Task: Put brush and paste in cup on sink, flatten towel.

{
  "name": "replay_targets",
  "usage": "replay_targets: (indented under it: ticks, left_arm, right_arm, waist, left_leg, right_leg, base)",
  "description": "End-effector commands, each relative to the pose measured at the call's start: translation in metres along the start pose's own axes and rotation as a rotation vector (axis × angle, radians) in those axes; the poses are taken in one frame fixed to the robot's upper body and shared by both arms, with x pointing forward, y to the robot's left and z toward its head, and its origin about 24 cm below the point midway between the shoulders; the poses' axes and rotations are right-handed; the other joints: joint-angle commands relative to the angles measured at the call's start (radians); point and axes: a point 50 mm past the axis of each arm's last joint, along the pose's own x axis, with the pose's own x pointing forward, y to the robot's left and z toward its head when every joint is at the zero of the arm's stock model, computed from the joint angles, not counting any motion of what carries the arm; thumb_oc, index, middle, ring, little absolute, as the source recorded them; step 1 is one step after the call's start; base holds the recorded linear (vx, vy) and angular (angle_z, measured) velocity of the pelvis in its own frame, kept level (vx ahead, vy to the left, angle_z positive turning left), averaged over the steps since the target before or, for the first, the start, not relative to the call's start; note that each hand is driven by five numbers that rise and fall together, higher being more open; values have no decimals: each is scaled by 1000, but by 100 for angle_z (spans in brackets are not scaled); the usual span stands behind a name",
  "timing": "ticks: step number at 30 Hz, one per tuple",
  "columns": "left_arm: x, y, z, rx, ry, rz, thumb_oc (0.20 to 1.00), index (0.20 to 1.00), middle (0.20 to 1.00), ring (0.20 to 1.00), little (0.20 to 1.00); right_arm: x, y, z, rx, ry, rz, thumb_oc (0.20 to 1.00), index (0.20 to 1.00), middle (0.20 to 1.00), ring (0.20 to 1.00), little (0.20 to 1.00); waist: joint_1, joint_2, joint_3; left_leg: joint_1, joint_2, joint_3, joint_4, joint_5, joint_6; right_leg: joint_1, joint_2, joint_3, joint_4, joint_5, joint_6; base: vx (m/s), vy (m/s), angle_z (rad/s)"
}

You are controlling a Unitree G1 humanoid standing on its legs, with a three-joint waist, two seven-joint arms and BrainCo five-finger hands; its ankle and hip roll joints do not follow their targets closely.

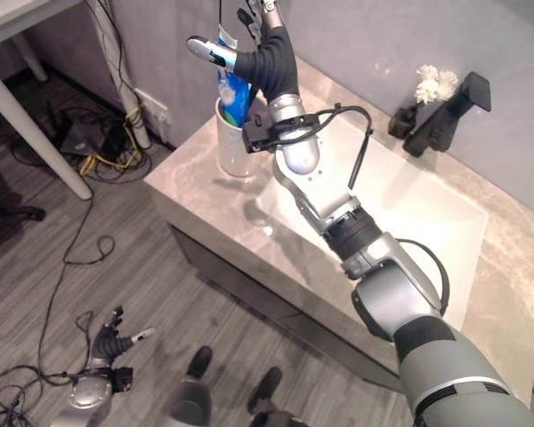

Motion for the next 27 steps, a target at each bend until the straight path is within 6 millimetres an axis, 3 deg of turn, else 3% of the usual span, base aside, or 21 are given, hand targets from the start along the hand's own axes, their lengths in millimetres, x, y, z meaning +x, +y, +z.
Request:
replay_targets:
  ticks: [1,2,4,5,7,8,9,10,11,12,13,16,17,18,20,21,22,23,24,26,27]
  left_arm:
    - [6,-10,12,67,-74,-40,1000,1000,1000,1000,1000]
    - [7,-11,14,57,-82,-35,1000,1000,1000,1000,1000]
    - [6,-12,14,56,-84,-35,1000,1000,1000,1000,1000]
    - [6,-9,18,31,-101,-24,1000,1000,1000,1000,1000]
    - [5,-7,24,20,-128,-20,1000,1000,1000,1000,1000]
    - [5,-7,23,22,-128,-21,1000,1000,1000,1000,1000]
    - [5,-3,29,6,-157,-7,1000,1000,1000,1000,1000]
    - [2,10,45,-51,-235,36,1000,1000,1000,1000,1000]
    - [1,13,54,-80,-278,39,1000,1000,1000,1000,1000]
    - [-5,21,71,-128,-360,51,1000,1000,1000,1000,1000]
    - [-6,22,70,-119,-357,46,1000,1000,1000,1000,1000]
    - [-24,59,99,-134,-533,108,1000,1000,1000,1000,1000]
    - [-24,59,99,-132,-533,107,1000,1000,1000,1000,1000]
    - [-28,69,104,-132,-568,131,1000,1000,1000,1000,1000]
    - [-38,94,108,-111,-609,222,1000,1000,1000,1000,1000]
    - [-38,94,108,-109,-610,221,1000,1000,1000,1000,1000]
    - [-40,100,107,-129,-612,245,765,765,765,765,765]
    - [-41,104,106,-149,-611,259,200,200,200,200,200]
    - [-44,109,105,-134,-608,261,200,200,200,200,200]
    - [-48,108,112,-84,-637,222,200,200,200,200,200]
    - [-48,109,112,-83,-636,222,200,200,200,200,200]
  right_arm:
    - [23,-10,57,-5,-253,-75,1000,1000,1000,1000,1000]
    - [20,-17,73,-43,-333,-89,1000,1000,1000,1000,1000]
    - [18,-21,76,-69,-354,-100,1000,1000,1000,1000,1000]
    - [11,-44,96,-199,-457,-129,1000,1000,1000,1000,1000]
    - [2,-63,104,-293,-504,-168,1000,1000,1000,1000,1000]
    - [1,-63,104,-295,-503,-170,1000,1000,1000,1000,1000]
    - [-7,-85,111,-413,-542,-230,1000,1000,1000,1000,1000]
    - [-46,-125,121,-744,-622,-379,1000,1000,1000,1000,1000]
    - [-61,-147,116,-871,-596,-464,1000,1000,1000,1000,1000]
    - [-92,-175,117,-980,-560,-578,1000,1000,1000,1000,1000]
    - [-96,-176,117,-984,-551,-583,1000,1000,1000,1000,1000]
    - [-163,-243,112,-1333,-329,-825,1000,1000,1000,1000,1000]
    - [-164,-243,112,-1334,-328,-825,1000,1000,1000,1000,1000]
    - [-179,-260,110,-1389,-237,-869,1000,1000,1000,1000,1000]
    - [-234,-294,103,-1471,5,-1014,1000,1000,1000,1000,1000]
    - [-235,-294,103,-1470,9,-1015,1000,1000,1000,1000,1000]
    - [-261,-305,102,-1488,107,-1083,1000,1000,1000,1000,1000]
    - [-282,-312,103,-1507,183,-1130,1000,1000,1000,1000,1000]
    - [-328,-321,99,-1552,393,-1194,1000,1000,1000,1000,1000]
    - [-382,-326,85,-1491,616,-1319,1000,1000,1000,1000,1000]
    - [-382,-326,85,-1488,616,-1319,1000,1000,1000,1000,1000]
  waist:
    - [14,33,-27]
    - [1,45,-38]
    - [-3,50,-41]
    - [-26,66,-52]
    - [-45,76,-64]
    - [-44,76,-64]
    - [-61,87,-68]
    - [-97,112,-85]
    - [-110,121,-84]
    - [-139,138,-91]
    - [-133,132,-98]
    - [-178,156,-101]
    - [-175,155,-104]
    - [-187,160,-102]
    - [-215,175,-101]
    - [-212,173,-102]
    - [-218,177,-102]
    - [-226,182,-103]
    - [-245,194,-102]
    - [-259,210,-105]
    - [-260,208,-106]
  left_leg:
    - [50,-15,-60,-81,30,46]
    - [61,-13,-52,-80,28,47]
    - [68,-13,-47,-80,26,48]
    - [86,-12,-36,-81,19,47]
    - [91,-14,-29,-82,23,47]
    - [92,-13,-30,-82,22,46]
    - [102,-12,-25,-80,13,47]
    - [115,-13,-8,-81,10,50]
    - [118,-16,-3,-79,13,52]
    - [119,-16,4,-80,14,57]
    - [124,-14,3,-81,3,56]
    - [136,-15,30,-82,5,63]
    - [136,-15,31,-83,3,63]
    - [138,-15,35,-83,2,64]
    - [142,-14,60,-83,-1,62]
    - [143,-14,61,-83,-2,62]
    - [145,-13,64,-83,-3,62]
    - [146,-12,65,-83,-3,62]
    - [148,-12,67,-83,-3,61]
    - [151,-13,65,-83,-4,59]
    - [151,-13,64,-83,-4,58]
  right_leg:
    - [146,-70,38,19,-28,98]
    - [150,-72,43,25,-32,97]
    - [154,-72,47,26,-33,97]
    - [163,-72,56,31,-39,98]
    - [165,-75,57,30,-38,99]
    - [166,-75,57,30,-38,99]
    - [172,-74,60,33,-46,100]
    - [175,-77,72,29,-44,102]
    - [174,-78,73,29,-40,102]
    - [170,-81,78,27,-38,104]
    - [176,-79,78,25,-46,105]
    - [162,-82,114,20,-30,109]
    - [162,-82,115,19,-31,109]
    - [158,-83,121,17,-27,111]
    - [143,-84,144,20,-18,115]
    - [142,-84,145,21,-19,115]
    - [140,-84,151,24,-18,114]
    - [141,-84,152,26,-20,113]
    - [141,-85,152,24,-22,114]
    - [146,-87,151,21,-23,114]
    - [147,-87,150,20,-23,114]
  base:
    - [-32,6,-1]
    - [0,0,0]
    - [-18,20,-4]
    - [-28,28,-5]
    - [-31,31,-2]
    - [-9,19,-9]
    - [-21,70,-24]
    - [-57,86,-16]
    - [-69,108,0]
    - [-9,39,-6]
    - [-11,41,-16]
    - [-9,41,-39]
    - [-1,28,-25]
    - [3,7,-28]
    - [-3,17,-20]
    - [13,4,-23]
    - [18,-7,-35]
    - [32,-16,-35]
    - [34,-12,-20]
    - [19,-12,1]
    - [0,0,0]
